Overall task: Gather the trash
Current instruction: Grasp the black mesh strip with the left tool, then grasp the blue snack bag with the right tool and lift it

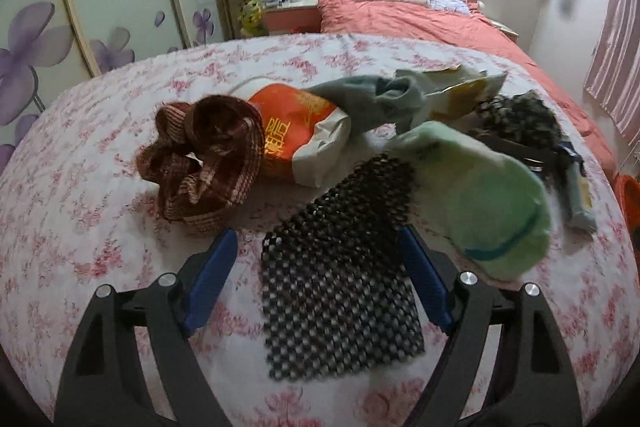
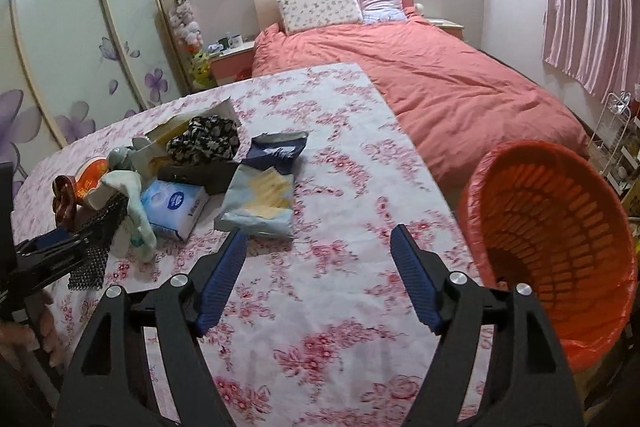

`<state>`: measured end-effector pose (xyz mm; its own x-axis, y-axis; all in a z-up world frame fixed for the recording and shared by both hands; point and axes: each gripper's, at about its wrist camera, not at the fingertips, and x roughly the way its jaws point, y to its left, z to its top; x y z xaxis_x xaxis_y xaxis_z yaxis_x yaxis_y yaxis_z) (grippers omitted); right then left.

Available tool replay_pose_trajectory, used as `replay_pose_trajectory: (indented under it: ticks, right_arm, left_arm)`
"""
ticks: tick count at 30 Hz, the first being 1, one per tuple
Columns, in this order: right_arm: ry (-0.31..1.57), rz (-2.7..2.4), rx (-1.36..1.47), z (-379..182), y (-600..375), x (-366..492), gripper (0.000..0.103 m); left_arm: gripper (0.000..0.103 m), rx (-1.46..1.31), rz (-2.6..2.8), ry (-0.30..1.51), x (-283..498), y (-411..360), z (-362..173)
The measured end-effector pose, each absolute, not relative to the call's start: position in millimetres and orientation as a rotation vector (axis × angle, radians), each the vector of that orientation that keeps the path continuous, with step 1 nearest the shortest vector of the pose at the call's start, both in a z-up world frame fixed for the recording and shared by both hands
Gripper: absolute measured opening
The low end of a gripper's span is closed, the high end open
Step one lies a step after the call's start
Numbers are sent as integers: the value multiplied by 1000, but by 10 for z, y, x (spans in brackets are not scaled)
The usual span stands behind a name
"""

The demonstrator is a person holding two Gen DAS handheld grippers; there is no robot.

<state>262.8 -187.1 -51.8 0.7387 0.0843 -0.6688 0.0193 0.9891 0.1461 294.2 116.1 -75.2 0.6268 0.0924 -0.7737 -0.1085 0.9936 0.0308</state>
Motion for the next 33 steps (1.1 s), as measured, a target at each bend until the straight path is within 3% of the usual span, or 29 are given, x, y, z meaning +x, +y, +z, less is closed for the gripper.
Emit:
replay_pose_trajectory:
  ticks: [5,7,10,12,14,33]
  right_arm:
    - [752,43,158,-569,-1824,2679,74]
    - [759,45,166,-592,-1813,2703,74]
    - [767,47,173,-627,-1792,2737,74]
    - [773,47,179,-652,-1776,2767,74]
    - [778,50,181,-667,-1740,2797,74]
    - [809,53,182,-731,-1402,3310,74]
  left_arm:
    - [79,-65,86,928,3096,1192,-831]
    - [72,-54,72,923,3123,1145,-823]
    - [53,-41,42,912,3146,1092,-810]
    - [25,-37,9,902,3144,1056,-797]
    - [12,-61,-32,898,3132,1059,-799]
    - [13,-85,-5,899,3036,1186,-810]
